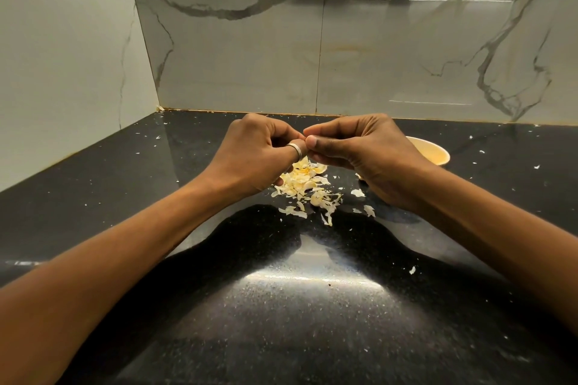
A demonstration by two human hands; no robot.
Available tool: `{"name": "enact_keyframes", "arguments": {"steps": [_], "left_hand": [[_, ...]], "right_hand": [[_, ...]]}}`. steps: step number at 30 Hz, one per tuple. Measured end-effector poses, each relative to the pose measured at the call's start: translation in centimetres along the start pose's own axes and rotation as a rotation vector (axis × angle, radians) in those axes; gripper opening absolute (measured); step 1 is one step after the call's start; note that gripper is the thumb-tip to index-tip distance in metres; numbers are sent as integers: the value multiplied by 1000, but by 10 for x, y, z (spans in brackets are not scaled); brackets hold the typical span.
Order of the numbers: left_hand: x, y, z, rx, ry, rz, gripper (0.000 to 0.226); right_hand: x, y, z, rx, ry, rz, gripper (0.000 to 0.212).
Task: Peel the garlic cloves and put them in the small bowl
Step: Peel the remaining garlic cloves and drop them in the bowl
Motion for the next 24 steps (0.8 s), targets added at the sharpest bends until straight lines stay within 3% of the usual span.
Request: {"name": "enact_keyframes", "arguments": {"steps": [24], "left_hand": [[-2,-2,-6,130,71,-41,12]], "right_hand": [[-3,3,1,22,1,15,17]]}}
Point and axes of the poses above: each hand's wrist, its own x-axis towards the middle knuckle, its own y-axis out of the palm, z = x × y, the point moved 3 cm from there along x, towards the middle knuckle, and after that the axes turned 2 degrees about -x, right-handed, at the moved point
